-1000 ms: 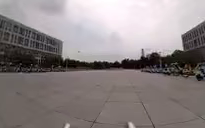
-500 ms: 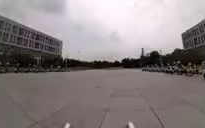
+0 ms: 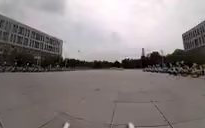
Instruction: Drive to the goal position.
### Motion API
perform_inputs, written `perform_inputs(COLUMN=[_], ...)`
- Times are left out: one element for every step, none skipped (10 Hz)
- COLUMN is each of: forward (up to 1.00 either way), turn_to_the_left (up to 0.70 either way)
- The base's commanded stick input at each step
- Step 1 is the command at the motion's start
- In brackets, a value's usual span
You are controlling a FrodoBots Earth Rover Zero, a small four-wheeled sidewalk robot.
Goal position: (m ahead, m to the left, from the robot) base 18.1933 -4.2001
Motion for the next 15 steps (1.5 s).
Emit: perform_inputs(forward=[0.85,0.85,0.85,0.85,0.85,0.85,0.85,0.85,0.85,0.85,0.85,0.85,0.85,0.85,0.85], turn_to_the_left=[-0.04,-0.12,0.00,0.00,0.00,0.00,0.00,0.00,0.00,0.00,0.00,0.00,0.00,0.00,0.00])
